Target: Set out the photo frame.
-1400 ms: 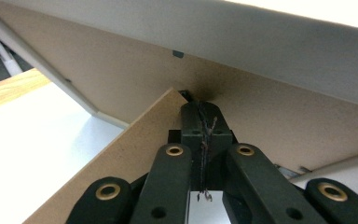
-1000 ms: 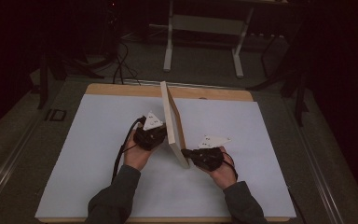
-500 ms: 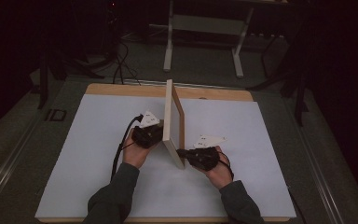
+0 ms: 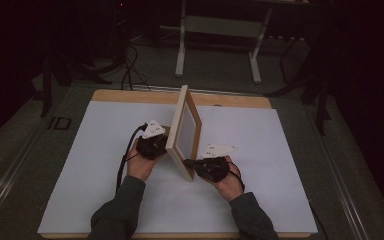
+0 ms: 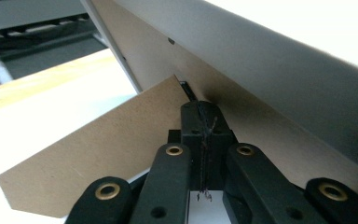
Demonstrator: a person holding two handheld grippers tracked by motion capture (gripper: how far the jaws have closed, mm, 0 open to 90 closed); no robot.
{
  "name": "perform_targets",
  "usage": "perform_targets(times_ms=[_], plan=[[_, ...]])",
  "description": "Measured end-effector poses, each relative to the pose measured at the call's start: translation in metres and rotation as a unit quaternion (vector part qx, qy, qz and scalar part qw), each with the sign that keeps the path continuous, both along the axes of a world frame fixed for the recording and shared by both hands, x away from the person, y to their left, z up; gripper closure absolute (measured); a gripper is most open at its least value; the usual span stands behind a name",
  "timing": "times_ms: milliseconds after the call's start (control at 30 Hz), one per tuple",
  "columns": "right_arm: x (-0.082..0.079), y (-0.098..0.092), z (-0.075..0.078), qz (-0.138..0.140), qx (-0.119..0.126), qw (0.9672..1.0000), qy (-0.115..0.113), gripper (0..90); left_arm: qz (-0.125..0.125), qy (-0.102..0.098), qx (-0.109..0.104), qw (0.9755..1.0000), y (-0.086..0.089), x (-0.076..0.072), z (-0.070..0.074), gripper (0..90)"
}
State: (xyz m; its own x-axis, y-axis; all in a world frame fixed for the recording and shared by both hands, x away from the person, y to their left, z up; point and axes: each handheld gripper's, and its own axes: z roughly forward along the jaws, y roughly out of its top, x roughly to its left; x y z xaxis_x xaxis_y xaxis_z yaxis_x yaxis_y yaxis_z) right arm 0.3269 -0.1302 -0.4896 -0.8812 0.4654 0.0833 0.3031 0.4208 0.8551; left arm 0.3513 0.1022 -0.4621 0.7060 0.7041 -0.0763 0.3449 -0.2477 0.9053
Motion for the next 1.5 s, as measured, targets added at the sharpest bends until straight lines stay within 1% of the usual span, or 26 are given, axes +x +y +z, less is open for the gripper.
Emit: perform_targets(times_ms=[100,233,300,400,467,567,633,667,800,867,1033,1100,1167,1200,1267,1367,1500], plan=[[0.000,0.001,0.000,0.001,-0.001,1.0000,-0.001,90.0,0.000,0.007,-0.001,1.0000,0.005,-0.002,-0.001,88.3],[0.000,0.002,0.000,0.002,-0.003,1.0000,-0.002,90.0,0.007,0.017,0.002,0.9998,0.012,-0.006,-0.003,85.7],[0.000,0.002,0.000,0.003,-0.002,1.0000,-0.003,90.0,0.012,0.022,0.003,0.9997,0.016,-0.010,-0.003,83.6],[-0.001,0.003,0.000,0.002,-0.001,1.0000,-0.003,90.0,0.008,0.023,0.001,0.9997,0.022,-0.017,-0.003,79.2],[-0.001,0.003,0.000,0.002,-0.002,1.0000,-0.003,90.0,0.009,0.024,0.010,0.9996,0.026,-0.023,-0.003,76.7],[-0.001,0.005,0.000,0.002,-0.002,1.0000,-0.003,90.0,0.007,0.028,0.018,0.9994,0.031,-0.029,-0.005,71.3],[-0.001,0.006,0.000,0.004,-0.003,1.0000,-0.003,90.0,0.005,0.037,0.014,0.9992,0.036,-0.032,-0.005,67.8],[-0.001,0.007,0.000,0.004,-0.003,1.0000,-0.003,90.0,0.005,0.039,0.009,0.9992,0.038,-0.032,-0.006,66.9],[0.000,0.010,0.001,0.007,-0.006,1.0000,-0.004,90.0,0.006,0.053,0.003,0.9986,0.045,-0.034,-0.006,63.9],[0.000,0.011,0.001,0.008,-0.009,0.9999,-0.005,90.0,-0.003,0.063,-0.012,0.9979,0.048,-0.035,-0.006,62.7],[0.001,0.011,0.001,0.009,-0.006,0.9999,-0.003,90.0,-0.011,0.069,-0.017,0.9974,0.051,-0.043,-0.005,60.9],[0.000,0.011,0.001,0.009,-0.006,0.9999,-0.004,90.0,-0.013,0.072,-0.026,0.9970,0.054,-0.046,-0.005,60.1],[0.001,0.011,0.000,0.010,-0.006,0.9999,-0.003,90.0,-0.015,0.080,-0.048,0.9955,0.056,-0.049,-0.004,59.7],[0.001,0.011,0.000,0.010,-0.006,0.9999,-0.002,90.0,-0.017,0.080,-0.054,0.9952,0.057,-0.051,-0.003,59.7],[0.002,0.010,-0.001,0.010,-0.006,0.9999,-0.002,89.9,-0.018,0.073,-0.054,0.9956,0.055,-0.055,-0.001,58.9],[0.002,0.009,-0.003,0.010,-0.012,0.9999,-0.001,89.2,-0.015,0.065,-0.055,0.9963,0.053,-0.059,0.002,53.6],[0.002,0.006,-0.003,0.008,-0.014,0.9999,-0.001,88.3,-0.011,0.061,-0.058,0.9964,0.049,-0.060,0.003,48.1]])
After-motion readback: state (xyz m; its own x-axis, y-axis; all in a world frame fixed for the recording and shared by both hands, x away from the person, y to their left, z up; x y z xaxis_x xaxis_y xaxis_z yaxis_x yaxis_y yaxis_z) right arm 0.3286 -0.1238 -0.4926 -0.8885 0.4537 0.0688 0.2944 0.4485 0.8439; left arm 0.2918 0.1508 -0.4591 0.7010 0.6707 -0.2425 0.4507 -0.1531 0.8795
